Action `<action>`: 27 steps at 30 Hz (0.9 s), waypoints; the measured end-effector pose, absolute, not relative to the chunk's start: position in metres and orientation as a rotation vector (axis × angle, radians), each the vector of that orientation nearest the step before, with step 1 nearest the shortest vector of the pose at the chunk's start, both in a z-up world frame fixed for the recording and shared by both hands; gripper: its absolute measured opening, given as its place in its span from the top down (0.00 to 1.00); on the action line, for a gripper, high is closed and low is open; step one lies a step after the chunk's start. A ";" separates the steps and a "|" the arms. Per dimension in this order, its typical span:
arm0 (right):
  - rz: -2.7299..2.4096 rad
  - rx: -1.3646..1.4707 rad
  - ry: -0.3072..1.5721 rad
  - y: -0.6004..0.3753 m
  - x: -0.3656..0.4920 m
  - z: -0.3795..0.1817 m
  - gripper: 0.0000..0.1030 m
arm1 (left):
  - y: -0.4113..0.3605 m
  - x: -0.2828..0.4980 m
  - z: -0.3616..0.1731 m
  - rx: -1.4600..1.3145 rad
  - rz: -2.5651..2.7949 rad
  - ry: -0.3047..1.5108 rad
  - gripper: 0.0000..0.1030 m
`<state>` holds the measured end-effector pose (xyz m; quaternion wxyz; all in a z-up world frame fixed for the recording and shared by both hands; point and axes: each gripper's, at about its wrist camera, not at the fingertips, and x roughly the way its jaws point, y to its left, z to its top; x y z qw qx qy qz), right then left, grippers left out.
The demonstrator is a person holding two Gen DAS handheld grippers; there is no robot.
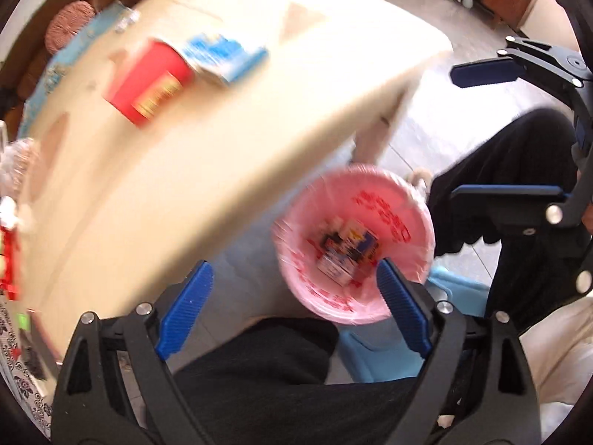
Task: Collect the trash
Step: 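Raise both open tools and move them toward the red cup and blue medicine box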
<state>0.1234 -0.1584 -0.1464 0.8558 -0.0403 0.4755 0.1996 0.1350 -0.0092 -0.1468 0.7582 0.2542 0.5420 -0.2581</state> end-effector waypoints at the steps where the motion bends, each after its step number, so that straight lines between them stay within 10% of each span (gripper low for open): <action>1: 0.421 -0.076 0.969 -0.160 0.127 -0.130 0.07 | -0.006 0.143 -0.130 0.547 -0.555 1.160 0.14; 11: 0.414 -0.019 0.932 -0.161 0.205 -0.053 0.07 | 0.012 0.236 -0.046 0.595 -0.538 1.047 0.10; 27: 0.378 0.006 1.035 -0.157 0.289 -0.089 0.07 | 0.001 0.306 -0.102 0.698 -0.655 1.107 0.10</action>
